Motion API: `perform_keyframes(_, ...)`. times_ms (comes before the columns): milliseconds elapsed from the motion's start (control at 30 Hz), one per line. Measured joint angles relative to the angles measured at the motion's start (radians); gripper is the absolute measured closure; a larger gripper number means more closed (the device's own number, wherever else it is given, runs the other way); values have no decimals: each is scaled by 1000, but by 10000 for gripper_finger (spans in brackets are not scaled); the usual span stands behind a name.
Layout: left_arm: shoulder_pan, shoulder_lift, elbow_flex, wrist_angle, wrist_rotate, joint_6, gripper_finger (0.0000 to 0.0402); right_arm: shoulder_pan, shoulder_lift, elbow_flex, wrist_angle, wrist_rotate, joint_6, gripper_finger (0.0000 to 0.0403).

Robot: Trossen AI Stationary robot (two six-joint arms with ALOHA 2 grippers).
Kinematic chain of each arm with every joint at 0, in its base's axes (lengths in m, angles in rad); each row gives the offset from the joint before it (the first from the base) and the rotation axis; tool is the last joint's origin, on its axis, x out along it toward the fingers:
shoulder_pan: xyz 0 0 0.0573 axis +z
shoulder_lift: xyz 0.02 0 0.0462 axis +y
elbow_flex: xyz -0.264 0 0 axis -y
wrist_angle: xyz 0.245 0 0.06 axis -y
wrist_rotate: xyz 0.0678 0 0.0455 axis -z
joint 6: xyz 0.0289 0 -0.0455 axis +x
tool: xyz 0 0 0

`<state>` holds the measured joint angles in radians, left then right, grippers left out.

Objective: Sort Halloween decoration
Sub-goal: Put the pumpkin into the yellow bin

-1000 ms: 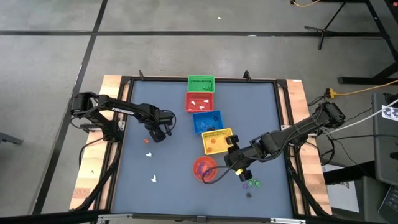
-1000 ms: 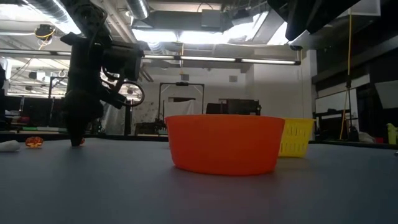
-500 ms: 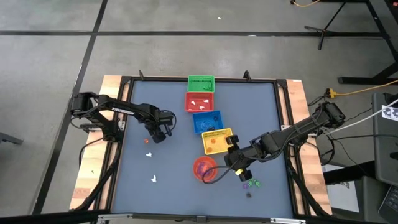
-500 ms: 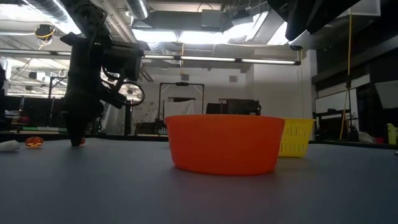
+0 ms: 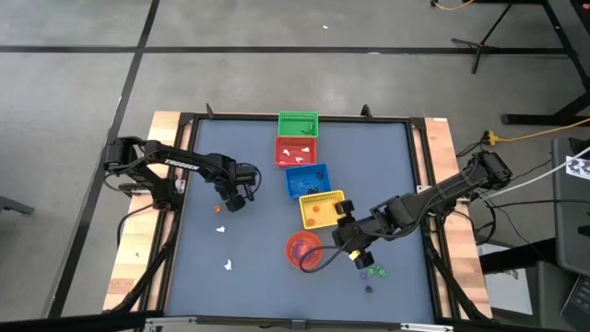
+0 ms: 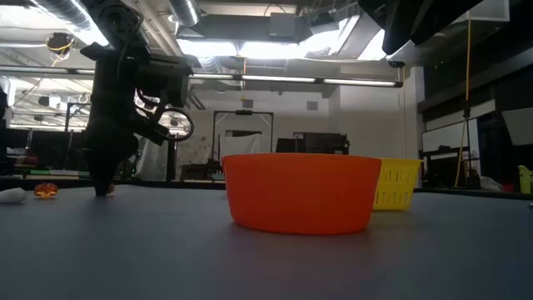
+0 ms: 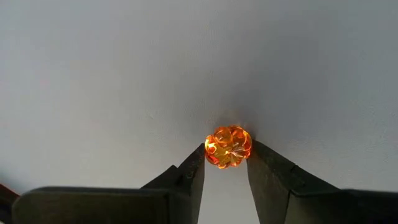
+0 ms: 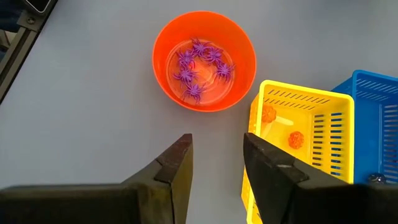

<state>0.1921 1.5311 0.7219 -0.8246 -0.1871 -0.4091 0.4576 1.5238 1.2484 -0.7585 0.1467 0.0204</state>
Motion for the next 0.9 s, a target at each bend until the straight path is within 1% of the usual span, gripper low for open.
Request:
perform_keyframes(300, 0, 0, 0, 0, 5, 0, 312, 0, 0, 0, 0, 0, 0, 262)
perform_keyframes(567, 0, 0, 0, -2, 5, -2, 330, 0, 0, 0, 0, 0, 0, 262)
perform_keyframes(900, 0, 0, 1, -2, 15, -6, 330, 0, 0, 0, 0, 0, 0, 262)
